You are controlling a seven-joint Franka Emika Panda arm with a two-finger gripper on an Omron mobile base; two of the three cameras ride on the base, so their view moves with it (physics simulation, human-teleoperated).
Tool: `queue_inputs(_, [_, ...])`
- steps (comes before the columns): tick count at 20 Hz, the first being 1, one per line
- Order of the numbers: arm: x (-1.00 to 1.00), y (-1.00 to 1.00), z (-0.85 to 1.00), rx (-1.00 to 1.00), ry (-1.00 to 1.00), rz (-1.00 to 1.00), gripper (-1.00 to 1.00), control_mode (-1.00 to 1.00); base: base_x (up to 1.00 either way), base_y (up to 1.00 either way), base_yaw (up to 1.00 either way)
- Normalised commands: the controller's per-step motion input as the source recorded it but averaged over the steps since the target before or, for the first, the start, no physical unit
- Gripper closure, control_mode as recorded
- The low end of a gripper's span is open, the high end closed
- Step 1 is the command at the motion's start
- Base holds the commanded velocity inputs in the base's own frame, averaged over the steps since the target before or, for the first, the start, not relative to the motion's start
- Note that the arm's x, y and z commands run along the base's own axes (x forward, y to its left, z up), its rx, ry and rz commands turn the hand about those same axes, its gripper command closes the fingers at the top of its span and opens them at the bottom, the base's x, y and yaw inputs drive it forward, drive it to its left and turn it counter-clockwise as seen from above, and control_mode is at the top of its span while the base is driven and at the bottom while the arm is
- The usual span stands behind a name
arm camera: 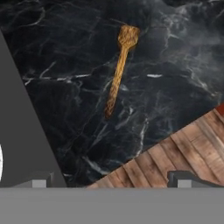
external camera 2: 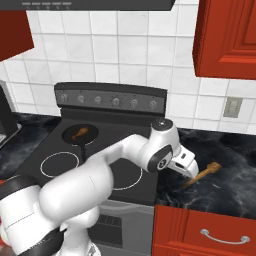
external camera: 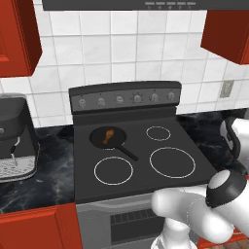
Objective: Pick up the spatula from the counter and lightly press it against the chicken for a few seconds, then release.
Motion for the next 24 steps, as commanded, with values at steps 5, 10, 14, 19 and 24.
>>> queue_inputs(5, [0.16, -0.07, -0.14, 0.04, 0.00, -0.05, -1.00, -1.00, 0.00, 0.00, 0.00])
queue_inputs(10, [0.11, -0.15, -0.13, 0.05, 0.00, -0.05, -1.00, -1.00, 0.00, 0.00, 0.00])
queue_inputs(14, [0.10, -0.16, -0.16, 0.03, 0.00, -0.05, -1.00, -1.00, 0.00, 0.00, 0.00])
queue_inputs(19, [0.15, -0.14, -0.17, 0.02, 0.01, -0.04, -1.00, -1.00, 0.00, 0.00, 0.00])
queue_inputs(24, [0.16, -0.09, -0.17, 0.02, 0.02, -0.03, -1.00, -1.00, 0.00, 0.00, 0.00])
